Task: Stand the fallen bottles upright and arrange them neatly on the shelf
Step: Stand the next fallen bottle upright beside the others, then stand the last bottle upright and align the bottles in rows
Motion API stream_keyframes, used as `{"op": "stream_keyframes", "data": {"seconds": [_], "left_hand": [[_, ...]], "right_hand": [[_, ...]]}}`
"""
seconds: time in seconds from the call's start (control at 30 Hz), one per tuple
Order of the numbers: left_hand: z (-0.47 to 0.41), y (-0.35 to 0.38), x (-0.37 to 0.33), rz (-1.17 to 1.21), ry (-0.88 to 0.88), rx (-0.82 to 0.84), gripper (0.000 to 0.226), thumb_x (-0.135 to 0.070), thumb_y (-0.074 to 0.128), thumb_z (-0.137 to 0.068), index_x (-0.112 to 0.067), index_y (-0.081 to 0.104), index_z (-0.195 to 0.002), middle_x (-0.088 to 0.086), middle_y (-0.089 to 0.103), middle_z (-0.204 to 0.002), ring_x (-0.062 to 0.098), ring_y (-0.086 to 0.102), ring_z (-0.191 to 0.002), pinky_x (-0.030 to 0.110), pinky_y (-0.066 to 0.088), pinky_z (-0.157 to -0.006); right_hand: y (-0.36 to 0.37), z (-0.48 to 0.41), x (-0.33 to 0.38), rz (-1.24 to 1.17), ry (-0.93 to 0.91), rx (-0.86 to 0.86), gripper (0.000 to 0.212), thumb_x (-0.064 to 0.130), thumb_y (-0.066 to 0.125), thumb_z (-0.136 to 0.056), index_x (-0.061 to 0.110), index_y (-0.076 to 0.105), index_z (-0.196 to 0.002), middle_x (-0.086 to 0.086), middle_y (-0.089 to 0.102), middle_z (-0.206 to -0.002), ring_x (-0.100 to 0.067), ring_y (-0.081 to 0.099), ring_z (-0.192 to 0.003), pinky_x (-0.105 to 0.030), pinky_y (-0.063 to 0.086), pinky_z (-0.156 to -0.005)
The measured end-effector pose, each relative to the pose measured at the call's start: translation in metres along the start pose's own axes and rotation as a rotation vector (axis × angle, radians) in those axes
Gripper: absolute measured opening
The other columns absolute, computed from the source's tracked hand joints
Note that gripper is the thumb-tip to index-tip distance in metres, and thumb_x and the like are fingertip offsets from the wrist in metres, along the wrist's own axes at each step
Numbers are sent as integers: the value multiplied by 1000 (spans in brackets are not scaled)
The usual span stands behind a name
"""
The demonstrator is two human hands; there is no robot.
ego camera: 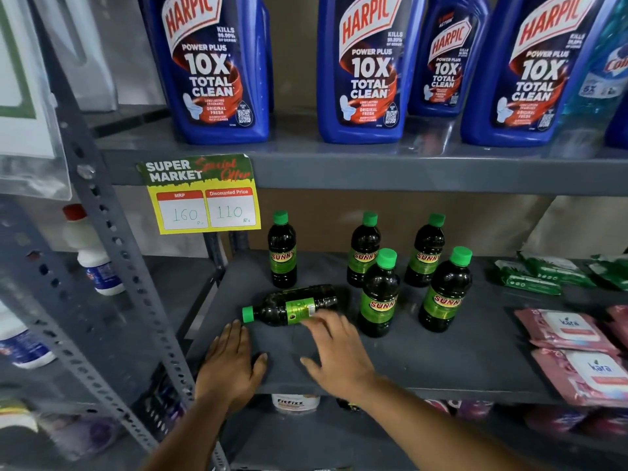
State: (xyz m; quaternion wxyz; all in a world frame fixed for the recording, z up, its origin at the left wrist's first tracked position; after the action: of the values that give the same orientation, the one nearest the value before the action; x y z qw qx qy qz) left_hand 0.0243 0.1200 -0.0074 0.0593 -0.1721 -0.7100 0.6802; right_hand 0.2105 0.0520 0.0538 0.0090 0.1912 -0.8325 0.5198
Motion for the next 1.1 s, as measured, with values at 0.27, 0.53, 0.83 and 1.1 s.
{"op": "stream_keyframes", "data": {"seconds": [0.27,0.53,0.83,1.1], "left_hand": [[2,0,-2,2,-9,-21,87,-64,2,-82,-9,6,-149,11,6,-161,22,1,-148,36,4,-120],[0,-1,0,8,-8,-48,88,-65,5,-81,-10,13,-149,11,14,-160,22,7,-148,37,8,-120],[2,0,1,28,5,-56,91,-64,1,-79,-8,10,-150,12,9,-161,22,4,-148,36,5,-120],[2,1,1,33,8,-44,90,-64,1,-79,-8,9,-149,13,9,-161,23,5,-148,38,6,-121]], "right_hand": [[24,-77,-16,330,7,322,76,1,58,-83,9,22,-150,-13,22,-159,-32,12,-148,-45,11,-118],[34,-98,-19,455,-33,382,77,-2,66,-75,9,32,-144,-13,44,-140,-35,46,-126,-48,41,-100],[26,-92,-14,-235,148,138,71,20,71,-82,16,38,-144,-6,46,-142,-26,46,-126,-33,39,-102],[51,-71,-25,-792,397,178,65,18,77,-79,13,45,-135,-11,51,-131,-20,51,-122,-37,38,-107]]}}
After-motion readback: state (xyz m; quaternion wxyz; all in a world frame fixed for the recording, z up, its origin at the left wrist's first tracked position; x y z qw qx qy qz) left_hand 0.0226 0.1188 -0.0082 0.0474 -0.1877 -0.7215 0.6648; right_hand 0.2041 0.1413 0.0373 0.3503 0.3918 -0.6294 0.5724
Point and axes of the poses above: each hand's wrist, its own z-axis away from the middle knuckle, its own y-axis out of the palm, x = y × z, the point moved 7 cm from there along -z, towards the middle knuckle
